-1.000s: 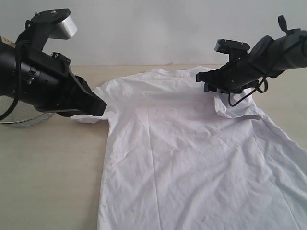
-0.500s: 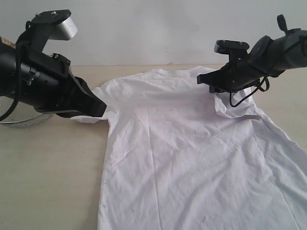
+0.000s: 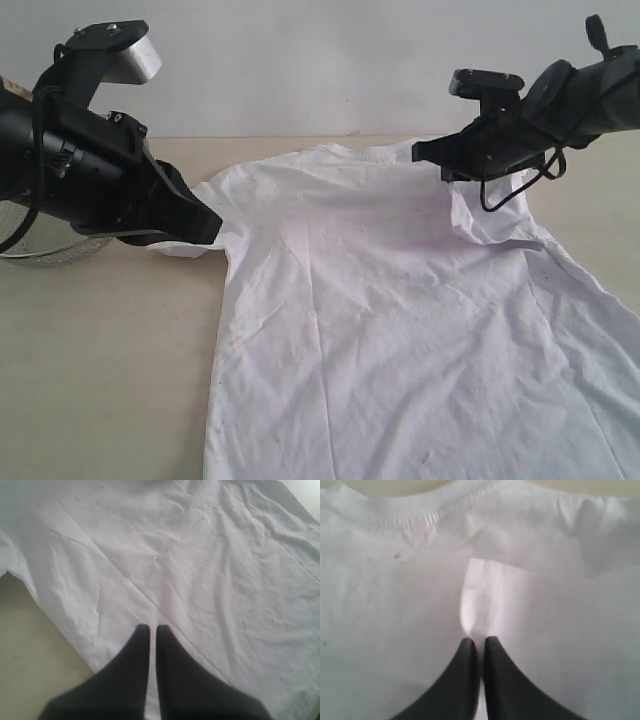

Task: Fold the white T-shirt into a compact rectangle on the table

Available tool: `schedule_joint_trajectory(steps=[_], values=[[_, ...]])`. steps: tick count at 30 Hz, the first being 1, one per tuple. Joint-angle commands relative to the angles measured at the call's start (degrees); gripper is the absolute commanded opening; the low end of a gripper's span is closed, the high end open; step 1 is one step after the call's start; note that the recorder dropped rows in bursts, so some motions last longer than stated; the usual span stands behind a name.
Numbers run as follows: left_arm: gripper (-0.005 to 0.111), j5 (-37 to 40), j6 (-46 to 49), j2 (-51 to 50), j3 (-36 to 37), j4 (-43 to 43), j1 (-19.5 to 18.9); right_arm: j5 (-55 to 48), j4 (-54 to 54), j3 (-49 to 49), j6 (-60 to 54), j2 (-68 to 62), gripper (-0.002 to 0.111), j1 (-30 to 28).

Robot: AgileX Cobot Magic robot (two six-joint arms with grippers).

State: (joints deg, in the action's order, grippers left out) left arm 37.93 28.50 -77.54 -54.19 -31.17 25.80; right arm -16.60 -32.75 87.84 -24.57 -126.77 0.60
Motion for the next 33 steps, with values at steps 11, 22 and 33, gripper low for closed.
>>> schedule_joint_trajectory(steps=[11,22,33], values=[[0.005,0.03,-0.24,0.17,0.24,0.17,-0.13,-5.07,-1.65,0.22,-0.59,3.08,0.000,0.02],[0.005,0.95,-0.24,0.17,0.24,0.17,-0.13,-4.78,-1.65,0.22,-2.98,0.91,0.022,3.26],[0.005,1.17,-0.24,0.17,0.24,0.17,-0.13,-3.82,-1.40,0.22,1.06,7.09,0.059,0.97]])
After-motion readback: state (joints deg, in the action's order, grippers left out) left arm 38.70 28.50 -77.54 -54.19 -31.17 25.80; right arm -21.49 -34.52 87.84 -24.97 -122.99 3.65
